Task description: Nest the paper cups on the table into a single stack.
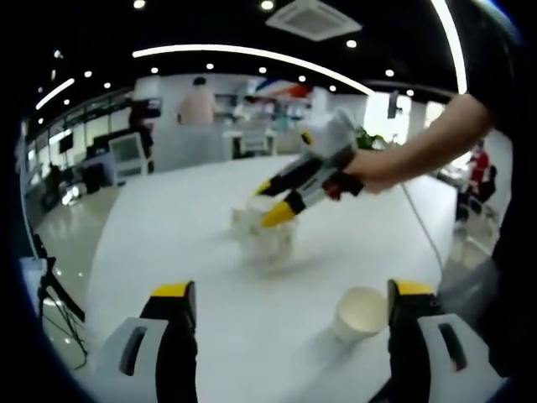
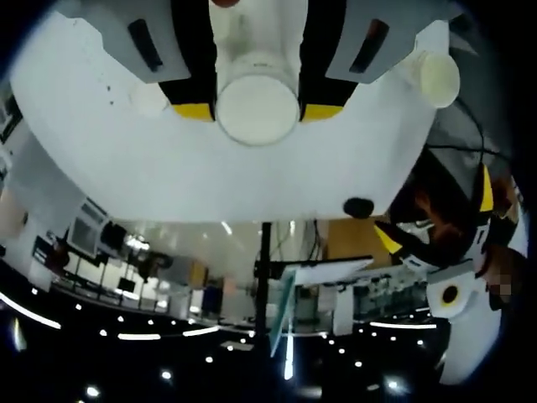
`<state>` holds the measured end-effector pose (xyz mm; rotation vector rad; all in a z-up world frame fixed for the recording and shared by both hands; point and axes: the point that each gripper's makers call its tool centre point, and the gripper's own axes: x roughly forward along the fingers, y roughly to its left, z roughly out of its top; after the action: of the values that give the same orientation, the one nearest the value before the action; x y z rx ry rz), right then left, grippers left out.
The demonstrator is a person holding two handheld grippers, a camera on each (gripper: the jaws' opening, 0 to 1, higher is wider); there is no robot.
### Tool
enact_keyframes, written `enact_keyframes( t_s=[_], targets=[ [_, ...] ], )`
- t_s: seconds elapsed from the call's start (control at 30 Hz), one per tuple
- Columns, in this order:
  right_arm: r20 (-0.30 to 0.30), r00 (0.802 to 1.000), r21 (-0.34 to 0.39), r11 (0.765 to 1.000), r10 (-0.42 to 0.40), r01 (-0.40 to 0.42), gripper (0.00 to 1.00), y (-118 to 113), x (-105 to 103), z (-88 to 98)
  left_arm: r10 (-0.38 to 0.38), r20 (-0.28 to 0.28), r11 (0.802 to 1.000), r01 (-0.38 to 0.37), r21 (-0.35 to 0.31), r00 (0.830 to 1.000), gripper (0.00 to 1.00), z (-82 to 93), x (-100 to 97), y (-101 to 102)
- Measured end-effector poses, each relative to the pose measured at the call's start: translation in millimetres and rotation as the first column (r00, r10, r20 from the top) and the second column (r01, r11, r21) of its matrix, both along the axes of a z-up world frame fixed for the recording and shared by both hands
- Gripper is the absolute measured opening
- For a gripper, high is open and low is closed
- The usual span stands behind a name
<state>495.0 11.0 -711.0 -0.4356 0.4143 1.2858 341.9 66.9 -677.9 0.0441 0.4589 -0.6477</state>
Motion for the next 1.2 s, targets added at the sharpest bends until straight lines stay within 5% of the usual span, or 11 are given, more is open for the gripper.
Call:
enact_keyframes(
  t_s=[0.7,1.2],
  targets=[
    [0.117,0.993,0.040,0.999,-0.021,0.016,0.34,-64,-54,69.2,-0.072,0.035,0.997,0.071,0.026,0.997,0.93,23.2,-20.2,-17],
    [0.170,0.985,0.082,0.997,0.001,-0.015,0.34,-78,-88,109.1,-0.121,0.029,0.993,0.120,0.024,0.992,0.92,30.3,-19.6,-22]
  ],
)
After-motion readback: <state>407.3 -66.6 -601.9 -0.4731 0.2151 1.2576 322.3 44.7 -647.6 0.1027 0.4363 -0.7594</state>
